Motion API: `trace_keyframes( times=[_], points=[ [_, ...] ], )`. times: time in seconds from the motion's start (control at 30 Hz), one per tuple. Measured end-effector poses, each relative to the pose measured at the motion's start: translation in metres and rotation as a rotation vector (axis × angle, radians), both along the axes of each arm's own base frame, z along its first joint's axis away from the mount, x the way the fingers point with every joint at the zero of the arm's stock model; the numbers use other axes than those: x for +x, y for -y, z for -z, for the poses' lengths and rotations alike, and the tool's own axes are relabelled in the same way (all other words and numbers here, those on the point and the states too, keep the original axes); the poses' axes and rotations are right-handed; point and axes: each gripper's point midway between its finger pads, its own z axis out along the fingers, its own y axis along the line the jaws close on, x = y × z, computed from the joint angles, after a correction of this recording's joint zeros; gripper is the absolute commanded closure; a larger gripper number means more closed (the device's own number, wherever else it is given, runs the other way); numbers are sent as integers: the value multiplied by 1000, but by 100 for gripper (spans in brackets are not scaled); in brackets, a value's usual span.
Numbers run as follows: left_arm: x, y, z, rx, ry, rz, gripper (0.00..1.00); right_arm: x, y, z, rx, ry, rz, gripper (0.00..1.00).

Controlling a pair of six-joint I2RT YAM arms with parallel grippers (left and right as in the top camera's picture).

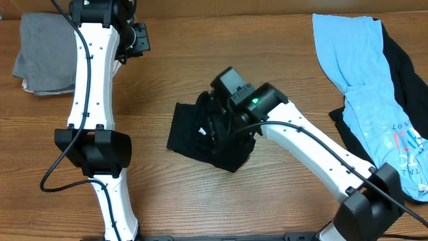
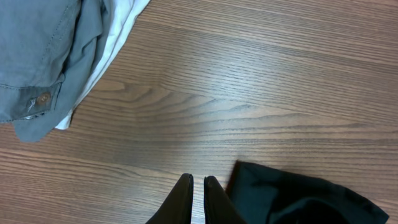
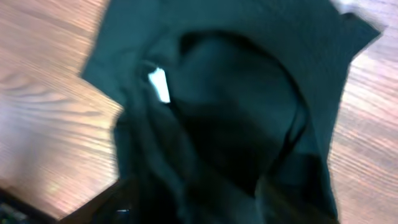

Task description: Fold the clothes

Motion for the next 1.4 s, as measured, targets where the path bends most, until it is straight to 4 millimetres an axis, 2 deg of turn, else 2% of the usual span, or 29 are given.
trace_keyframes(
  times=[0.07, 0.1, 0.13, 0.23, 0.43, 0.57, 0.63, 0.67, 0.7, 0.77, 0.93, 1.03, 1.13, 1.2, 1.27, 1.3, 1.4],
  points=[
    [0, 0, 0, 0, 0, 0, 89, -6, 3, 16, -23, -37, -6, 85],
    [0, 0, 0, 1, 0, 2, 89, -10, 4, 22, -30, -55, -7, 93],
    [0, 0, 0, 1, 0, 3, 89, -14, 3, 27, -31, -72, -19, 96],
    [0, 0, 0, 3, 0, 8, 89, -20, -11, 28, 2, -82, -41, 96],
    [-1, 0, 0, 5, -3, 14, 89, -51, -65, 28, 97, -55, -137, 96],
    [-1, 0, 0, 5, -4, 14, 89, -73, -73, 38, 91, -93, -154, 96],
    [-1, 0, 0, 5, -4, 14, 89, -74, -74, 39, 96, -98, -155, 90],
    [-1, 0, 0, 6, -4, 14, 89, -75, -76, 38, 107, -99, -166, 82],
    [-1, 0, 0, 5, -4, 14, 89, -76, -77, 37, 117, -101, -181, 67],
    [-1, 0, 0, 6, -4, 14, 89, -80, -82, 35, 144, -108, -225, 49],
    [-5, 0, 2, 6, -21, 14, 89, -91, -94, 25, 223, -133, -334, 36],
    [-14, -1, 4, 8, -58, 17, 88, -83, -99, 12, 244, -119, -318, 29],
    [-27, 0, 8, 6, -112, 22, 82, -58, -83, 3, 207, -102, -194, 17],
    [-34, 3, 11, -9, -148, 40, 66, -30, -58, -4, 184, -77, -75, 5],
    [-39, 9, 18, -36, -178, 73, 50, 4, -22, -13, 176, -49, 66, 1],
    [-43, 14, 25, -57, -204, 105, 45, 19, -4, -16, 172, -40, 130, 0],
    [-55, 28, 50, -117, -286, 184, 40, 56, 60, -22, 153, -17, 320, 0]
  ],
)
